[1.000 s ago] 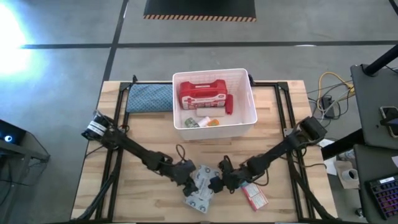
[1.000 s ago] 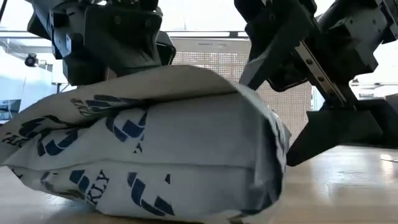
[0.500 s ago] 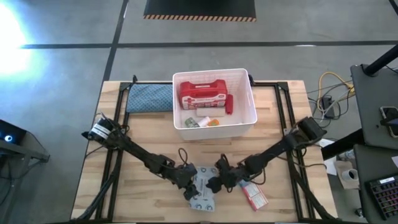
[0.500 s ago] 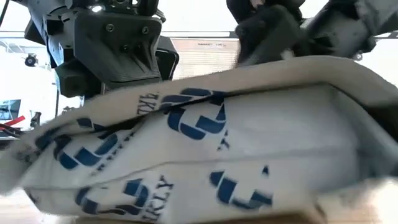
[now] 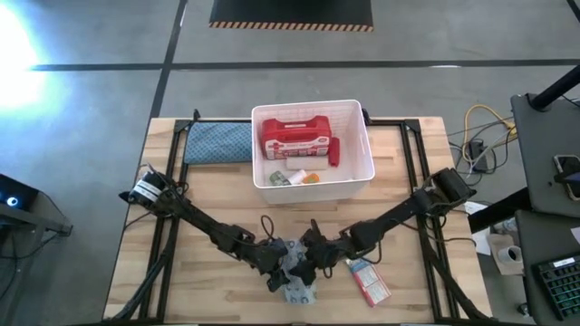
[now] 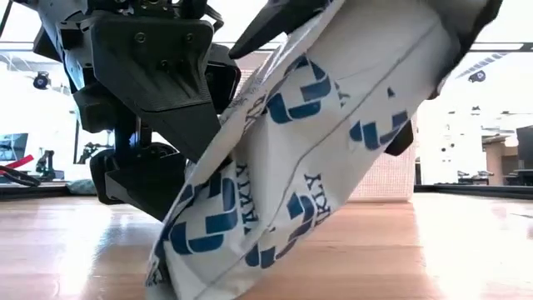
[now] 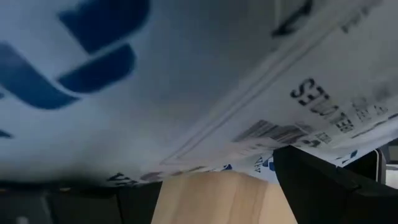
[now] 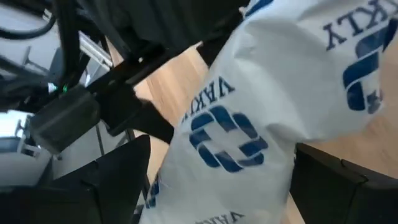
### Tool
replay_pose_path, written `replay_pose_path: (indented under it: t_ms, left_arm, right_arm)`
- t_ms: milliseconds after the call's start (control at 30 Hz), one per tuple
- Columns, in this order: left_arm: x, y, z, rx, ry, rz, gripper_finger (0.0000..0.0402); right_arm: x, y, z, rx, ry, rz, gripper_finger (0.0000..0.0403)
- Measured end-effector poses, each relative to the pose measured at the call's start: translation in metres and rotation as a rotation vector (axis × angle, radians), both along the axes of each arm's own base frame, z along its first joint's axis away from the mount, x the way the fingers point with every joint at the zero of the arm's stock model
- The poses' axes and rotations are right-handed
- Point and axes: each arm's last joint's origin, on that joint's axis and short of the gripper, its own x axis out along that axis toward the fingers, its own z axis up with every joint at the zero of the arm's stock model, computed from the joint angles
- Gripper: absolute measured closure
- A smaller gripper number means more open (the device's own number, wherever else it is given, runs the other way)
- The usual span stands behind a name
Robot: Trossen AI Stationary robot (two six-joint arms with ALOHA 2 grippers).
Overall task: Pick & place medical supplies in basket/bin
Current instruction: Put the mailer bag into the bin
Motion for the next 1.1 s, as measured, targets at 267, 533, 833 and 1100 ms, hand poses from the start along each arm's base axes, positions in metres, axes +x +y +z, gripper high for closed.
replay_pose_path:
  t_ms: [267,533,833,1100]
  left_arm:
    - [0.000,0.002,0.004,0.022,-0.021,0.011,0.0126]
    - [0.001,0.003,0.006,0.047,-0.035,0.044,0.0126]
    - [0.001,0.004,0.009,0.046,-0.033,0.040,0.0126]
    - [-0.028,0.005,0.053,0.180,-0.033,0.079,0.0132]
  right_arm:
    - [-0.006,-0.003,-0.003,-0.067,0.189,0.001,0.0076]
    - [-0.004,-0.004,-0.002,-0.061,0.179,0.021,0.0080]
    - [-0.002,-0.003,0.000,-0.054,0.150,0.045,0.0189]
    - [-0.005,-0.010,0.017,-0.099,0.110,0.034,0.0234]
